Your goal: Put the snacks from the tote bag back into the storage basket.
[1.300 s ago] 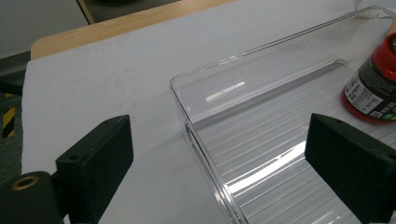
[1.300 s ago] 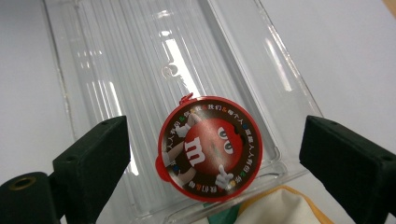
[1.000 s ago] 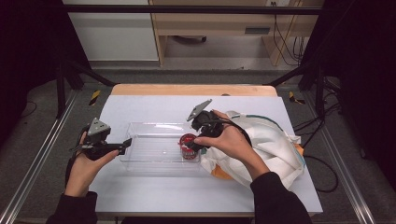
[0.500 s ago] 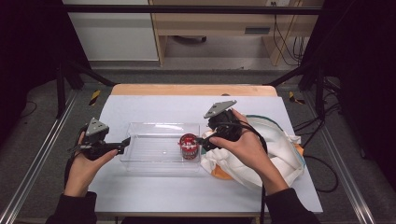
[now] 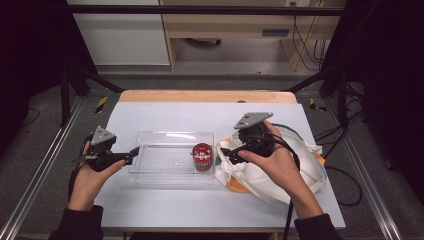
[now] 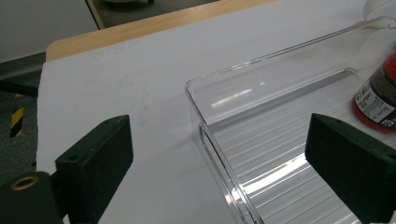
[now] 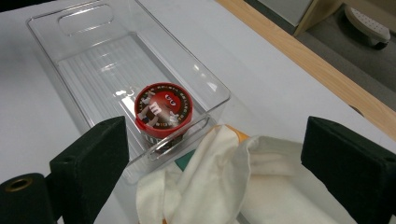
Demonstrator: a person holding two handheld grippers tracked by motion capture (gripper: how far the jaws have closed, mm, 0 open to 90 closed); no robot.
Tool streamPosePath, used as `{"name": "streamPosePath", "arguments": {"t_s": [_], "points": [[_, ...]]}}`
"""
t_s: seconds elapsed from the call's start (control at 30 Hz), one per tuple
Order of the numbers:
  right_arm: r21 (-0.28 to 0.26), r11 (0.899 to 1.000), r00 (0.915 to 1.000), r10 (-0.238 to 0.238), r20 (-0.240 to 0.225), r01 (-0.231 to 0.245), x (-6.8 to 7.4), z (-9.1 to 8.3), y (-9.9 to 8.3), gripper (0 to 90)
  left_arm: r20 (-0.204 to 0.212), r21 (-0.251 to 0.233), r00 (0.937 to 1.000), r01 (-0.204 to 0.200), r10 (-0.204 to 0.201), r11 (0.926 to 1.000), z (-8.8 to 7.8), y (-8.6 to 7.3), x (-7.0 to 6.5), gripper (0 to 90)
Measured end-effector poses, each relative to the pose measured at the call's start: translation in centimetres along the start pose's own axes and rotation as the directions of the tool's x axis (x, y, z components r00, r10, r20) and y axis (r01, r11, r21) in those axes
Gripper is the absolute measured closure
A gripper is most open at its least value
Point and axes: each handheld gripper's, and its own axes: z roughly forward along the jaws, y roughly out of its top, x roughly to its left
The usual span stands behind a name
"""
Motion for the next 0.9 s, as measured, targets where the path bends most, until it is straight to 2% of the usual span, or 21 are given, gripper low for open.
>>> {"name": "streamPosePath", "arguments": {"t_s": [0.23, 0.47, 0.9], "points": [[-0.043, 0.998, 0.9981, 0.054, 0.030, -0.053, -0.5, -2.2, -1.1, 8.3, 0.002, -0.012, 0.9999, 0.011, -0.011, 0.9999, -0.4, 0.1, 0.3, 7.8], [-0.050, 0.995, 0.9929, 0.089, 0.079, -0.085, -1.2, -3.9, -2.9, 8.3, -0.004, -0.013, 0.9997, 0.023, -0.023, 0.9997, -0.5, 0.0, 0.7, 7.8], [-0.063, 0.987, 0.9748, 0.155, 0.161, -0.146, -1.8, -5.2, -6.5, 8.6, -0.007, -0.010, 0.9996, 0.029, -0.029, 0.9995, -0.4, -0.2, 0.9, 7.8]]}}
